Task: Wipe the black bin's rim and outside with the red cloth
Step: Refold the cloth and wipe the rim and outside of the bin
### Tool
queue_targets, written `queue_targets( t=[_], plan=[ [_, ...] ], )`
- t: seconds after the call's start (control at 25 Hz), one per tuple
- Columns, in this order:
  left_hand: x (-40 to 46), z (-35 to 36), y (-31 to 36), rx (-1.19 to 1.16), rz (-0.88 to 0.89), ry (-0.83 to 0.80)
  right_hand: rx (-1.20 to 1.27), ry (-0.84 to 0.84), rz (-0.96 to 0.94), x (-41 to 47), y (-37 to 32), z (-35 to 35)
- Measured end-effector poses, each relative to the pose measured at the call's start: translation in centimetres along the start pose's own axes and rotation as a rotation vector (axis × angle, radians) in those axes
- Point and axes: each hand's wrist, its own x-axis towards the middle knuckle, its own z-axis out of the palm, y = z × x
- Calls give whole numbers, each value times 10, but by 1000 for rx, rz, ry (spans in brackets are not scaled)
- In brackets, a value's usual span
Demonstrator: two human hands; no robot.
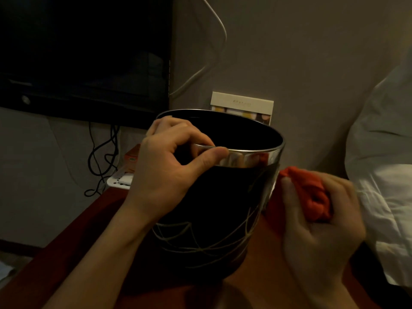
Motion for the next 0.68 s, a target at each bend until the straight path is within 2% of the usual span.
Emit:
queue_targets(
  t=[0.12, 0.2, 0.36, 0.4, 0.6, 0.68],
  plan=[
    [0, 4, 2, -33, -7, -4, -27, 26, 12, 9, 1, -1],
    [0, 7, 3, -34, -6, -6, -54, 23, -68, 4, -6, 3],
    [-1, 9, 3, -21, 10, 8, -75, -163, -351, -21, -28, 17],
    [-1, 8, 3, -21, 14, 8, -80, -188, -372, -20, -28, 17],
    [0, 8, 2, -25, 11, 7, -92, -53, -112, 12, -10, 2],
    [-1, 9, 3, -24, 15, 15, -80, -49, -90, 9, -11, 2]
  ],
)
